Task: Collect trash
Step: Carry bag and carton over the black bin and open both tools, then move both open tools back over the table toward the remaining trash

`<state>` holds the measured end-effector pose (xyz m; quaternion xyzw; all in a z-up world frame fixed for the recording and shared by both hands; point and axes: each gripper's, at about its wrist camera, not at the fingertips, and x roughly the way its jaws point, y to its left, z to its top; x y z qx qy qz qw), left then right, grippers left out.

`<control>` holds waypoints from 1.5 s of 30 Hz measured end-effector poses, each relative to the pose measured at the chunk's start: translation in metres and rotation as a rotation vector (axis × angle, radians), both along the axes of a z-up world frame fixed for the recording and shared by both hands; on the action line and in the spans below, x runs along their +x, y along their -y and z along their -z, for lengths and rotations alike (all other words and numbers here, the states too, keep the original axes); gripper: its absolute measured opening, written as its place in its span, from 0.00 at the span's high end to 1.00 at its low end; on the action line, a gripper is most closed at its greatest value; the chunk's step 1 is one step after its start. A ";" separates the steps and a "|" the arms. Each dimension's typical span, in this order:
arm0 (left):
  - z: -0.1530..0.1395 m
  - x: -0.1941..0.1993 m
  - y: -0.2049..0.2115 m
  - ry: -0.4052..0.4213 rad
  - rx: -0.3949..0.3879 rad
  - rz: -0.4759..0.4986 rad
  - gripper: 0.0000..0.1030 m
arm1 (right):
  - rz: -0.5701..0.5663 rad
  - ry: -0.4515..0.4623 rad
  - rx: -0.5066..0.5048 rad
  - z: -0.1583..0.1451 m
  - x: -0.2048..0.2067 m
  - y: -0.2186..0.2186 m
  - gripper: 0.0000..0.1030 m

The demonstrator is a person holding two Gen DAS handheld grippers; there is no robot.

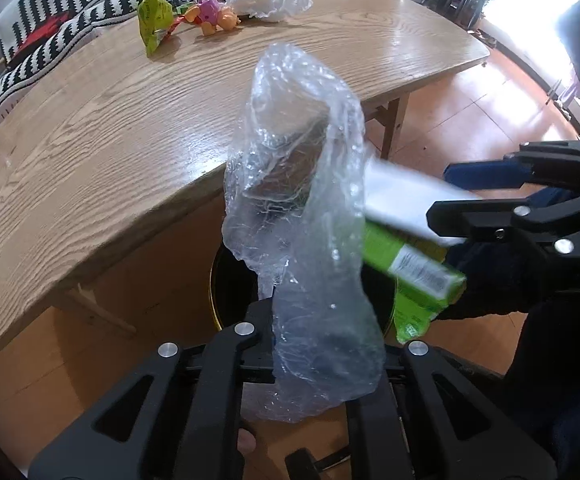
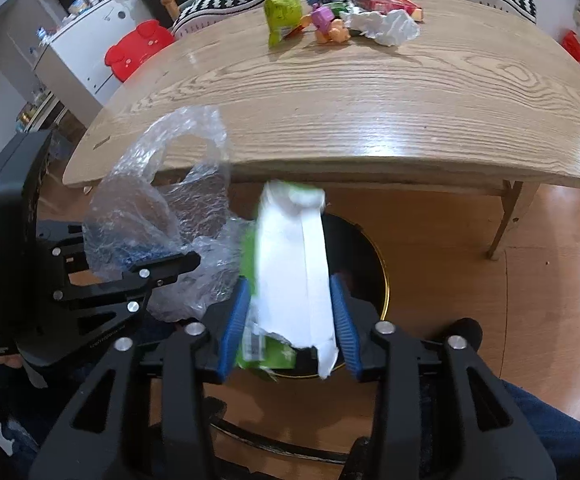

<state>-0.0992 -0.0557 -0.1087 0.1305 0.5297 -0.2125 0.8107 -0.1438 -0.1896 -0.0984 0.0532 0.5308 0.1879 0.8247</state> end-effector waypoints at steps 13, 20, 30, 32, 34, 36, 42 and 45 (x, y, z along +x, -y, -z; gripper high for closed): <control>-0.004 -0.003 0.005 0.033 0.013 0.004 0.30 | 0.036 0.013 0.020 -0.004 0.000 0.006 0.40; -0.009 -0.003 0.006 0.057 0.003 0.010 0.30 | 0.039 0.023 0.026 -0.007 0.000 0.006 0.39; -0.043 0.013 0.002 0.127 -0.073 -0.028 0.30 | 0.091 0.111 0.077 -0.036 0.009 0.020 0.39; -0.051 0.022 -0.002 0.145 -0.088 -0.054 0.29 | 0.113 0.136 0.077 -0.048 0.020 0.025 0.39; -0.058 0.033 -0.005 0.163 -0.091 -0.080 0.28 | 0.131 0.166 0.077 -0.061 0.032 0.029 0.39; -0.065 0.050 -0.009 0.183 -0.092 -0.115 0.27 | 0.145 0.209 0.063 -0.078 0.050 0.032 0.39; -0.084 0.113 -0.018 0.252 -0.086 -0.219 0.23 | 0.178 0.211 0.063 -0.095 0.111 0.036 0.39; -0.088 0.149 -0.020 0.240 -0.115 -0.260 0.17 | 0.198 0.193 0.049 -0.091 0.148 0.035 0.39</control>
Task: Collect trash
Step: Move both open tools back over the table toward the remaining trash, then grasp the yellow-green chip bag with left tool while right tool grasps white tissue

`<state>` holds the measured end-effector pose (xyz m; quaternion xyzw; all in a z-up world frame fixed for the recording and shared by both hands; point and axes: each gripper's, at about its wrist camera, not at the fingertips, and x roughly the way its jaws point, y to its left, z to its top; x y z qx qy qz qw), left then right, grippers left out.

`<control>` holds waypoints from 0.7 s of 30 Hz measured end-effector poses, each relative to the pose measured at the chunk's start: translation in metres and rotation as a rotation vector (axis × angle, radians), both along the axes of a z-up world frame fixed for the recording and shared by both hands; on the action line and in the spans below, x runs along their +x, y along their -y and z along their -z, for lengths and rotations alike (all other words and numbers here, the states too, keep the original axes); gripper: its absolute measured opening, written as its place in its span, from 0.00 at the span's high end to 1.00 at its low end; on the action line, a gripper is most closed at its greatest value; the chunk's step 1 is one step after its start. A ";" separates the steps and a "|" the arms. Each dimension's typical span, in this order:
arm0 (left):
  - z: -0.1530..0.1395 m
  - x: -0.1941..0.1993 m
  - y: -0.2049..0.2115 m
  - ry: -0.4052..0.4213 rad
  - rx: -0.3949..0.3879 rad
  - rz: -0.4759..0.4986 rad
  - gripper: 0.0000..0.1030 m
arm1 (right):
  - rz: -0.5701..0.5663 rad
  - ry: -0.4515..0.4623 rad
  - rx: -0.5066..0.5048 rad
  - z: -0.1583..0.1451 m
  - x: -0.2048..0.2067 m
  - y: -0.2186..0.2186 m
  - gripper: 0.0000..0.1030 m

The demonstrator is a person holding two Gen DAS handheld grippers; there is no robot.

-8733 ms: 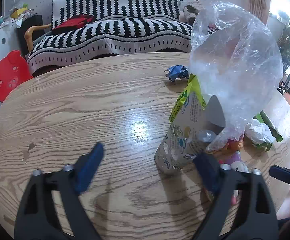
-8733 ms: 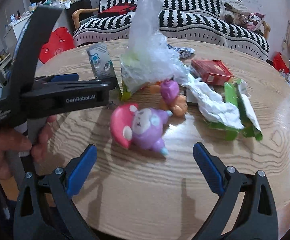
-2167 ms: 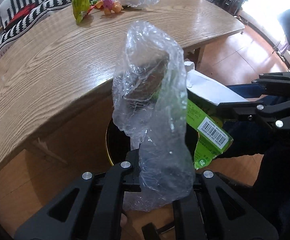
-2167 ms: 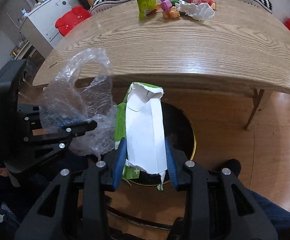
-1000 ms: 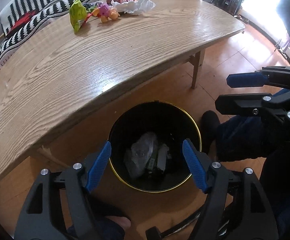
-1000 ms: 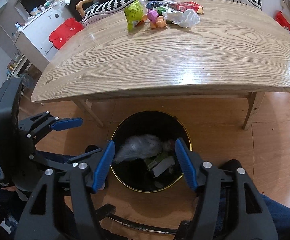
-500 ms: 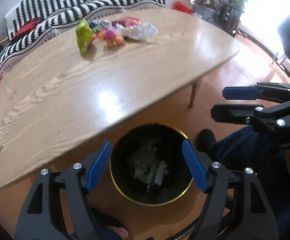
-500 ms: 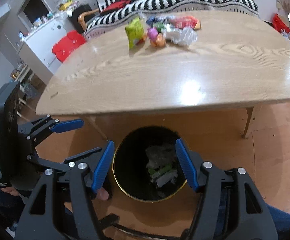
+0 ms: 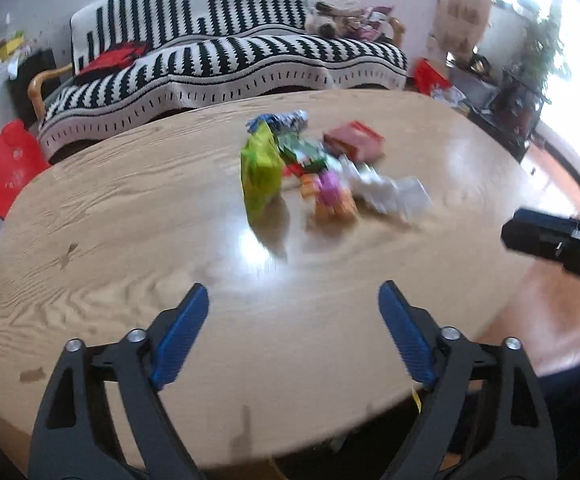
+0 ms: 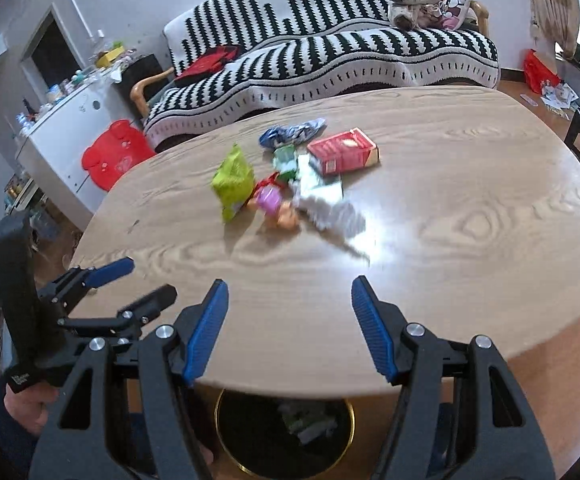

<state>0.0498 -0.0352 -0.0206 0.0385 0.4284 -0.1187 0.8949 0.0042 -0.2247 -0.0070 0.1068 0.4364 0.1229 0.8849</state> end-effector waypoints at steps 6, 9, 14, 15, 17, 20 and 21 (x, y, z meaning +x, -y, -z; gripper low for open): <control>0.007 0.070 -0.009 0.018 0.018 -0.096 0.15 | 0.063 -0.048 0.021 0.030 0.069 0.013 0.39; 0.017 0.097 -0.017 -0.001 -0.027 -0.129 0.15 | 0.074 -0.090 0.040 0.046 0.088 0.018 0.39; 0.034 0.121 -0.016 -0.032 -0.061 -0.139 0.15 | 0.071 -0.134 0.042 0.063 0.108 0.013 0.39; 0.037 0.124 -0.013 -0.034 -0.052 -0.133 0.15 | 0.067 -0.140 0.038 0.065 0.110 0.011 0.39; 0.042 0.129 -0.009 -0.031 -0.032 -0.128 0.15 | 0.072 -0.141 0.017 0.069 0.114 0.008 0.39; 0.048 0.135 -0.006 -0.006 -0.017 -0.133 0.15 | 0.085 -0.148 0.001 0.077 0.119 0.004 0.40; 0.049 0.136 -0.005 0.000 -0.016 -0.136 0.15 | 0.086 -0.156 0.002 0.079 0.121 0.002 0.40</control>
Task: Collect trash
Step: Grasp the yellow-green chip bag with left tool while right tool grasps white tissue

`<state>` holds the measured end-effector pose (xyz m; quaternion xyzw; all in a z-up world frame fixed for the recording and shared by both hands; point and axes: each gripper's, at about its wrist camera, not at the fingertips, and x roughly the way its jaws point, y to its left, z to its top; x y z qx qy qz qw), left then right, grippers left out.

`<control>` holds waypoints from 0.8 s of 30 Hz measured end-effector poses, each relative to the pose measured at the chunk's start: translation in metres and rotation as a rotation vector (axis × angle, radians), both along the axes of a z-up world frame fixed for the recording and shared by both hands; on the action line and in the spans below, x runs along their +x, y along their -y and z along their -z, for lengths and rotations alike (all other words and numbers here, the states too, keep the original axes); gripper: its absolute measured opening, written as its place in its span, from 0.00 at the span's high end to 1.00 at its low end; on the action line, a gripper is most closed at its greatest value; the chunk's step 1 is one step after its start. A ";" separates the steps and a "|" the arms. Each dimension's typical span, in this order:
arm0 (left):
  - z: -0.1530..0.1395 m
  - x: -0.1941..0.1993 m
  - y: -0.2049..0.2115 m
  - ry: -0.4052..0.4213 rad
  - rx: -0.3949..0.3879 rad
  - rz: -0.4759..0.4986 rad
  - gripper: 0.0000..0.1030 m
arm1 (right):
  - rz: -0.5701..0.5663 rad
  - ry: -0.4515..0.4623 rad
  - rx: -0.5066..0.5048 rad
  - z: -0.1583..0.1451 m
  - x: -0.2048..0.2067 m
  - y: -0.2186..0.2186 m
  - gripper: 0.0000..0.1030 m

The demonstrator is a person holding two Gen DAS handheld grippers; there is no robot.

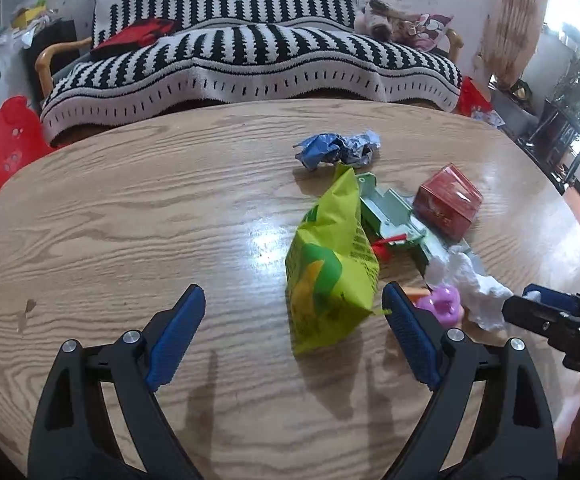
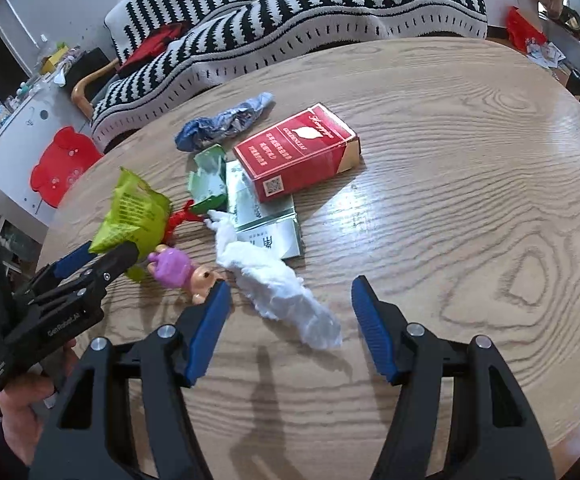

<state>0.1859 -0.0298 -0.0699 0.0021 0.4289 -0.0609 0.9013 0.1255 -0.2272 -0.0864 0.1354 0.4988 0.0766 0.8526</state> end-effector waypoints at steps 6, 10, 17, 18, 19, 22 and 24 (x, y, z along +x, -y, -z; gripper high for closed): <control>0.001 0.009 -0.005 0.017 -0.052 -0.024 0.19 | -0.024 -0.004 0.005 0.001 0.001 -0.009 0.70; 0.005 0.010 -0.001 -0.014 -0.078 0.002 0.57 | -0.037 0.004 0.007 -0.001 -0.003 -0.011 0.87; -0.011 -0.003 -0.004 -0.003 -0.083 -0.024 0.64 | -0.040 0.074 0.040 -0.026 -0.019 -0.009 0.89; -0.017 -0.007 -0.005 0.006 -0.087 -0.024 0.64 | -0.040 0.084 0.045 -0.031 -0.022 -0.009 0.89; -0.021 -0.010 -0.006 0.010 -0.090 -0.020 0.64 | -0.041 0.097 0.049 -0.035 -0.026 -0.009 0.89; -0.033 -0.021 -0.007 0.031 -0.086 0.002 0.64 | -0.041 0.114 0.063 -0.043 -0.034 -0.007 0.89; -0.041 -0.033 -0.009 0.044 -0.075 0.019 0.64 | -0.039 0.121 0.074 -0.048 -0.041 -0.004 0.89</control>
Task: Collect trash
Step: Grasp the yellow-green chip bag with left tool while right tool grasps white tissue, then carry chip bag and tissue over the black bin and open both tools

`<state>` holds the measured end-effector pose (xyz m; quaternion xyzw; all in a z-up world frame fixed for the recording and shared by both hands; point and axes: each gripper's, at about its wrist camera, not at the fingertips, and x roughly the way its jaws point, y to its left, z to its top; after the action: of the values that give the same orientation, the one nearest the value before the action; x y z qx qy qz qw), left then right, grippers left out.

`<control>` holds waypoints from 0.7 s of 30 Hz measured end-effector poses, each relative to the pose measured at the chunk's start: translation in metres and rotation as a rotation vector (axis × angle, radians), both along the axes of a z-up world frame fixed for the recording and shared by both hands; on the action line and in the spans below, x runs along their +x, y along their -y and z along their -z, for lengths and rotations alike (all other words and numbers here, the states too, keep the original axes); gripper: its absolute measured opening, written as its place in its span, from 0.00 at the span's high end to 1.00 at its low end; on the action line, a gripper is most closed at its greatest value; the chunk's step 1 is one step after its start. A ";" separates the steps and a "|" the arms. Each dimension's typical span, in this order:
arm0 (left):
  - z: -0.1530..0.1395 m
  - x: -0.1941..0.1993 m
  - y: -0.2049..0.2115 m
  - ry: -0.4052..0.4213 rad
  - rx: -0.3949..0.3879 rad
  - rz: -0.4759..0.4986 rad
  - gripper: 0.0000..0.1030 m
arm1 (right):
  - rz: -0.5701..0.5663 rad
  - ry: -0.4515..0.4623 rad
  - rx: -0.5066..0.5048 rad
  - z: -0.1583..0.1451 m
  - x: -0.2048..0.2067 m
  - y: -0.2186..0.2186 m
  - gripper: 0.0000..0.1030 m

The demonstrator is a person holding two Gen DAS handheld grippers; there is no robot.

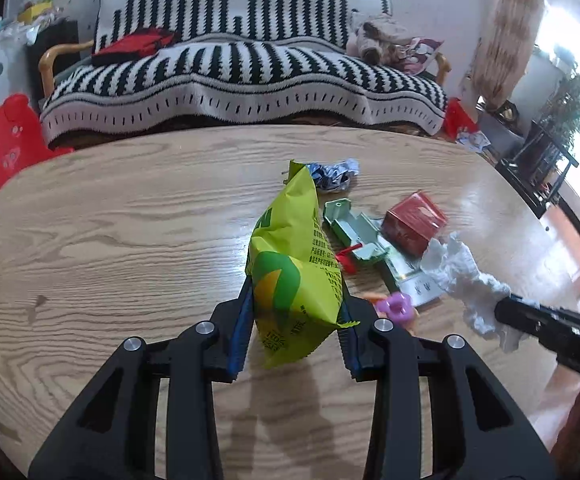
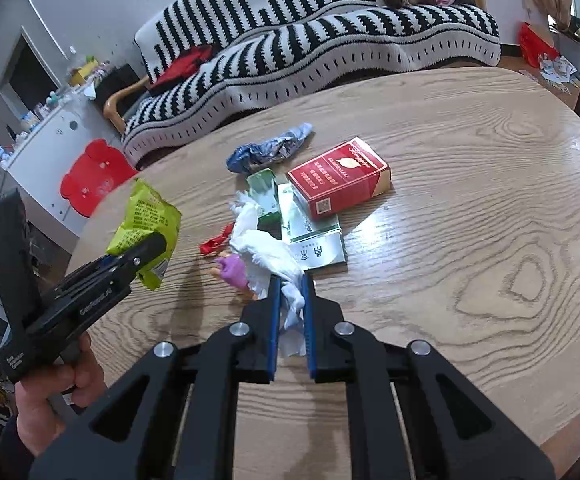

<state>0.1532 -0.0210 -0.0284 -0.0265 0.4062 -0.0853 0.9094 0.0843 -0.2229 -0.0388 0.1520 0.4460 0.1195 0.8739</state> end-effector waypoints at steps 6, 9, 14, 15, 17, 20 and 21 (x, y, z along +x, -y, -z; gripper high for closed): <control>-0.017 -0.047 -0.008 0.024 0.046 0.047 0.64 | -0.010 -0.001 0.026 -0.009 -0.029 0.005 0.89; -0.020 -0.075 -0.007 0.017 0.052 0.081 0.64 | -0.027 0.003 0.029 -0.013 -0.052 0.004 0.89; -0.019 -0.126 0.003 -0.001 0.059 0.157 0.64 | -0.069 0.021 0.038 -0.023 -0.093 -0.003 0.89; -0.018 -0.135 0.006 -0.002 0.061 0.170 0.64 | -0.077 0.031 0.034 -0.025 -0.104 -0.006 0.89; -0.013 -0.156 0.012 -0.011 0.071 0.204 0.64 | -0.094 0.040 0.037 -0.025 -0.123 -0.011 0.89; -0.006 -0.182 0.016 -0.022 0.089 0.230 0.64 | -0.130 0.044 0.030 -0.020 -0.161 -0.017 0.89; -0.002 -0.196 0.017 -0.028 0.102 0.249 0.64 | -0.139 0.046 0.016 -0.017 -0.172 -0.019 0.89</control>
<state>-0.0426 -0.0379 -0.0268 0.0691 0.4230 -0.1765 0.8861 -0.0878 -0.2043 -0.0216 0.1251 0.4342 0.1868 0.8723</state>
